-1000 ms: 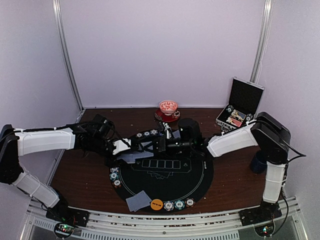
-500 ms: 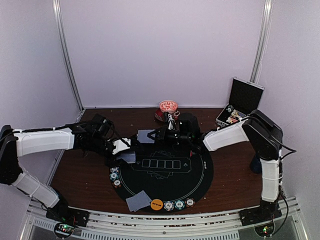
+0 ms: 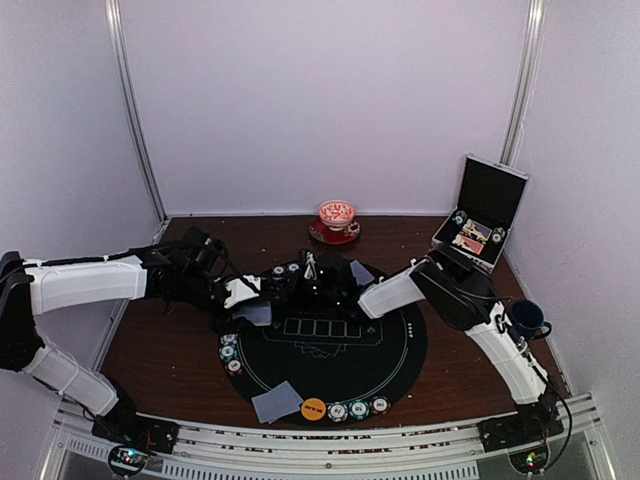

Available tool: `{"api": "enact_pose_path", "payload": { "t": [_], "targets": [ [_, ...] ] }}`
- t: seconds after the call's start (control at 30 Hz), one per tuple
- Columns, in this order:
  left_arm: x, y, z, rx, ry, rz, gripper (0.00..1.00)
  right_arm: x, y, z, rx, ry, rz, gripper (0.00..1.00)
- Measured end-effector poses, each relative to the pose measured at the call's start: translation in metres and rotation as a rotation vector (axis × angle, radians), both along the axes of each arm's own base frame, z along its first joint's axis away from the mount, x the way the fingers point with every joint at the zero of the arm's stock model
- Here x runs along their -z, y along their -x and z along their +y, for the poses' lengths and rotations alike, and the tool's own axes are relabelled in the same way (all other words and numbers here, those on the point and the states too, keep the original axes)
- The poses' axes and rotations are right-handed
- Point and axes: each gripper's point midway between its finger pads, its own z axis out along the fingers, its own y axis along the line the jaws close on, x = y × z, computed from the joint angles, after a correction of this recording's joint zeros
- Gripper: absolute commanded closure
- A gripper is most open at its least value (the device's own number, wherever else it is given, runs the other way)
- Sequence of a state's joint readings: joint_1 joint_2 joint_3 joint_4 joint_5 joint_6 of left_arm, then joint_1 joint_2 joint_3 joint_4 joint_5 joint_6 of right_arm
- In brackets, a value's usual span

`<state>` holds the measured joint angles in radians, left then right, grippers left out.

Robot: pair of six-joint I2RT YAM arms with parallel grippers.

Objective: Distribute texas hold em gaming equipment
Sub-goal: Distribute the poker card in the dealer area.

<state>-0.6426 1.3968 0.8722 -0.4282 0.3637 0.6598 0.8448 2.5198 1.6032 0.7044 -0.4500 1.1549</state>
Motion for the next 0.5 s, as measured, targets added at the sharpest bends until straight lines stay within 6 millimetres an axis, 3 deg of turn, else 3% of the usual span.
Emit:
{"api": "enact_pose_path", "payload": {
  "t": [0.27,0.5],
  "targets": [
    [0.0,0.0,0.0,0.0,0.0,0.0,0.41,-0.006,0.006,0.033,-0.012,-0.06,-0.023,1.0],
    [0.0,0.0,0.0,0.0,0.0,0.0,0.41,-0.007,0.007,0.042,-0.003,-0.061,-0.034,0.96]
  ]
}}
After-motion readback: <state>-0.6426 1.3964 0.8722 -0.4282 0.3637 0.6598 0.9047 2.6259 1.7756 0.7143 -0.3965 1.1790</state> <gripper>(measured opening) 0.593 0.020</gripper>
